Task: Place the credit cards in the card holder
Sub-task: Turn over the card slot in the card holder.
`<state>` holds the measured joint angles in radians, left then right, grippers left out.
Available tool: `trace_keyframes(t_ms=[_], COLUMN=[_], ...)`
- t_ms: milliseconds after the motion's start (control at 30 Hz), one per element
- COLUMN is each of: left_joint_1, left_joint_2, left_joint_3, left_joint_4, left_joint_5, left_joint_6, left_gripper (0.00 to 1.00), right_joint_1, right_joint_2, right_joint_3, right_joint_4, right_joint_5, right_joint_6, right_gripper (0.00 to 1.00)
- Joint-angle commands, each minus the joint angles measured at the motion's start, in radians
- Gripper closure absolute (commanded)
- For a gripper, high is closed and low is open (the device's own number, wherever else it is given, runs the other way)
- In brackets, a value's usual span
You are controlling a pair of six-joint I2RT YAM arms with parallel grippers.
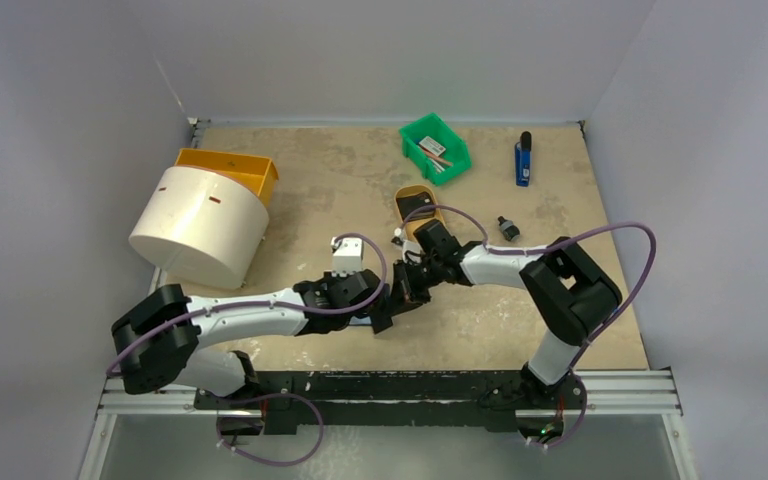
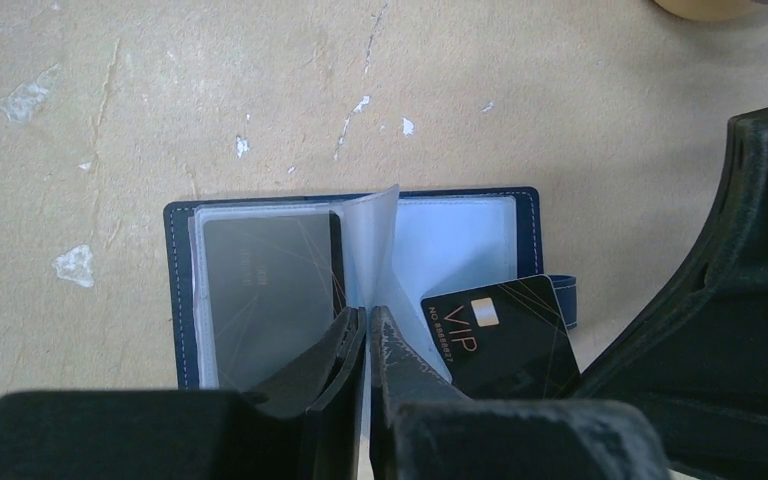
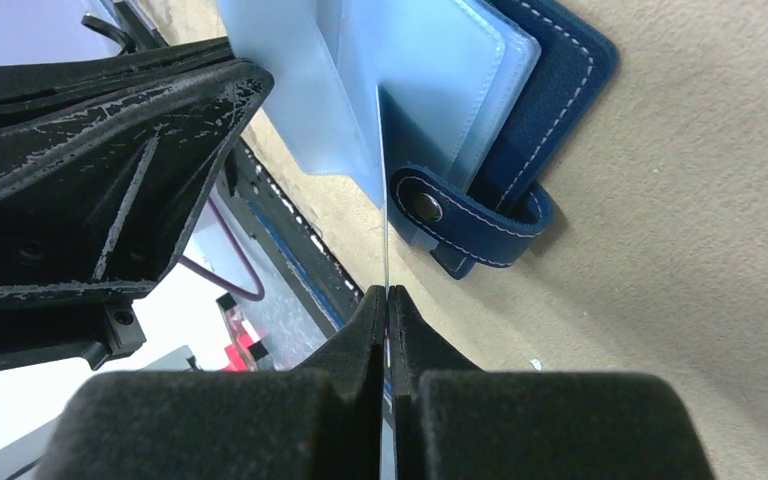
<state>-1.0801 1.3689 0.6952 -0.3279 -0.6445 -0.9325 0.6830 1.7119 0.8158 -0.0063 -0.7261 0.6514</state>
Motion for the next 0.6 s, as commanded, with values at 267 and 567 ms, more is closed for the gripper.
trace_keyframes(t_ms=[267,567], left_joint_1=[0.000,0.000], left_joint_2=[-0.065,-0.163], left_joint_3=[0.004,0.007], left_joint_4=[0.008,-0.061], left_joint_5=[-0.032,-0.085], left_joint_6=[-0.010,-0.040], left_gripper=[0.81,0.73], right_joint_1=[0.017,0.056], right_joint_2=[0.014,0.010], right_joint_3=[0.054,0.109], right_joint_4=[0.034,0.033], right_joint_5=[-0.051,-0.052], right_joint_6=[-0.011,0.000], right_gripper=[1.00,1.00])
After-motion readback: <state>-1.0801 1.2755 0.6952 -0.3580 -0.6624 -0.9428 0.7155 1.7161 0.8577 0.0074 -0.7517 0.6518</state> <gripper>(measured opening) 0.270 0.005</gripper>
